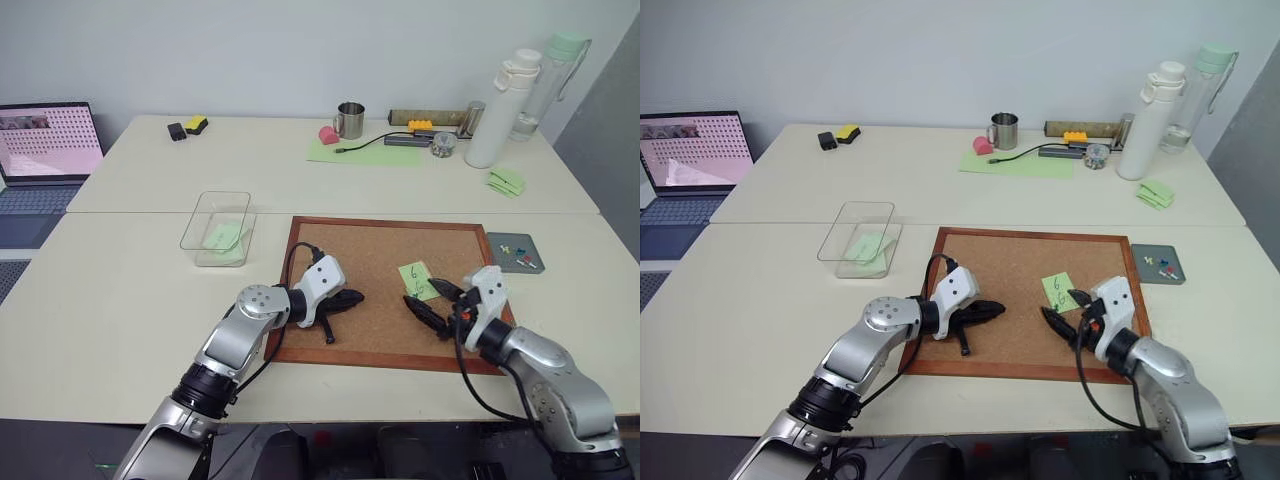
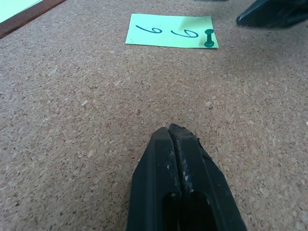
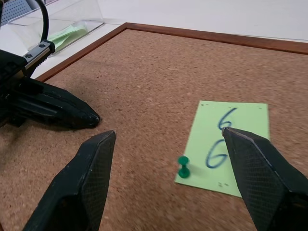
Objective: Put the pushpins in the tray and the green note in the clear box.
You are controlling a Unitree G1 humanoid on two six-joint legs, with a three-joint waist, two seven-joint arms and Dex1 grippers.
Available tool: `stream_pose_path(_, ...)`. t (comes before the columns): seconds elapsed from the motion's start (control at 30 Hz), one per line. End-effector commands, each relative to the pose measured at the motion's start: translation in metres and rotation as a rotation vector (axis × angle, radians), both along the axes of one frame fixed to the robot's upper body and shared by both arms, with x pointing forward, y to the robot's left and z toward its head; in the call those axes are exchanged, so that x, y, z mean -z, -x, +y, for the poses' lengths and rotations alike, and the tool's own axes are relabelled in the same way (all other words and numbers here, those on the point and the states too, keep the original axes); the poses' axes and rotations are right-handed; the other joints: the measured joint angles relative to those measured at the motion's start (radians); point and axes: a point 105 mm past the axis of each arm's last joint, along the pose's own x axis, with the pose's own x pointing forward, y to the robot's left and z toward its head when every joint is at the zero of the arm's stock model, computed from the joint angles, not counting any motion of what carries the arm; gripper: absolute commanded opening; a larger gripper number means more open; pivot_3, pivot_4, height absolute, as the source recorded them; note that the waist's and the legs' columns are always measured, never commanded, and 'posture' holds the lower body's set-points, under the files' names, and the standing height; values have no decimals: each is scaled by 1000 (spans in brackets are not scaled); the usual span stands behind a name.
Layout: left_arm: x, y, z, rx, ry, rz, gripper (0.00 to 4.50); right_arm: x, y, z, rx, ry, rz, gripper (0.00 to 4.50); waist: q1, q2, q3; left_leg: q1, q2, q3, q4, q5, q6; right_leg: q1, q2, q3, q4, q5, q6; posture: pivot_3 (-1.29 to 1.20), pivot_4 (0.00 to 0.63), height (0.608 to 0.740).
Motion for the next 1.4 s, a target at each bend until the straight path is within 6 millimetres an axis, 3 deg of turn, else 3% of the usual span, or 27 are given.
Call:
stream_pose_path(0.03,30,5,13,-35,-81,108,0,0,-10,-5,65,46,-28,3693,2,0,0,0,0,0,0,0,0,0,0,0,0,0,0,0,150,740)
stream_pose_path(0.17,30,6,14,-40,-80,107,0,8,-14,-10,128,31,6,3693,3,-1,0,0,0,0,0,0,0,0,0,0,0,0,0,0,150,740)
stream_pose_path(0.2,30,6,14,-41,-80,107,0,10,-13,-10,127,35,11,3334,2,-1,0,0,0,0,0,0,0,0,0,0,0,0,0,0,150,740)
stream_pose_path(0.73,30,7,14,-41,-79,105,0,15,1,3,74,59,-1,121,2,-3,-2,0,0,0,0,0,0,0,0,0,0,0,0,0,150,740)
stream_pose_path(0.93,31,7,14,-38,-79,106,0,1,1,1,68,76,-75,57,2,-3,-2,0,0,0,0,0,0,0,0,0,0,0,0,0,150,740)
stream_pose_path(1.13,28,8,11,-32,-52,104,0,-34,0,-2,26,188,-265,57,5,-3,-1,-1,0,0,0,0,0,-1,0,0,0,0,0,0,150,740)
stream_pose_path(1.2,23,9,7,-20,-9,114,0,-38,1,0,-10,242,-298,57,4,-3,-1,-1,0,0,0,0,0,-1,0,0,0,0,0,0,150,740)
stream_pose_path(1.3,6,8,-1,-27,120,163,0,-38,2,0,-34,285,-324,57,5,-4,-2,0,0,0,0,0,0,-1,0,0,0,0,0,0,150,740)
stream_pose_path(1.4,-30,8,-11,-34,378,301,415,-41,1,0,-33,290,-347,0,9,-4,-1,-1,0,0,0,0,0,-1,0,-1,0,0,0,0,150,740)
